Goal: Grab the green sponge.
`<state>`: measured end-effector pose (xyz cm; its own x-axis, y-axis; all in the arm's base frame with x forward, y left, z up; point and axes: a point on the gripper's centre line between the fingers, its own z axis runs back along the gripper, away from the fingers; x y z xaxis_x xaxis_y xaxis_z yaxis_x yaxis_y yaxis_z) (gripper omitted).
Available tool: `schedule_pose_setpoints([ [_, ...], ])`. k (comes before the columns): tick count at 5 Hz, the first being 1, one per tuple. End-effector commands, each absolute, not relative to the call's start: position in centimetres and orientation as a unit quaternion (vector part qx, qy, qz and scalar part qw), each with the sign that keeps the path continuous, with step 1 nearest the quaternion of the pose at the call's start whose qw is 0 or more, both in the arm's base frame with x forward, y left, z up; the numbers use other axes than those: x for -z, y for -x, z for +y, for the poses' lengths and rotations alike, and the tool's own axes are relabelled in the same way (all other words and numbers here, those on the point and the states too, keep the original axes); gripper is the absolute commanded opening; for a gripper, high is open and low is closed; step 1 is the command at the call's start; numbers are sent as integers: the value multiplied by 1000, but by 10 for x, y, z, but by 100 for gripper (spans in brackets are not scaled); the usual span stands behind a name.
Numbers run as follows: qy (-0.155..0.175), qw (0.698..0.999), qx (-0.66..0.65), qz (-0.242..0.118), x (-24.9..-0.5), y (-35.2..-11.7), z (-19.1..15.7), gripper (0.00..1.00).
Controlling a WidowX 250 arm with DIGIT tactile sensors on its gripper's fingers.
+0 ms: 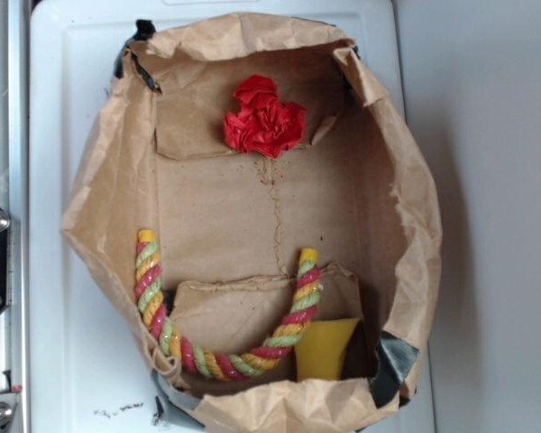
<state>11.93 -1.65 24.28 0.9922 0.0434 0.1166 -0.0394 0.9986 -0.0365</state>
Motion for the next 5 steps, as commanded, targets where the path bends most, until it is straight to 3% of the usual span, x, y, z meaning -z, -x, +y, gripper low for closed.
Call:
schedule_pose_setpoints([
  [1,17,998,-21,-59,-243,-119,-16,100],
  [2,24,997,-45,-66,-241,-169,-2,100],
  [4,6,996,-50,-75,-213,-265,28,100],
  [5,4,996,-14,-92,-193,-297,29,100],
])
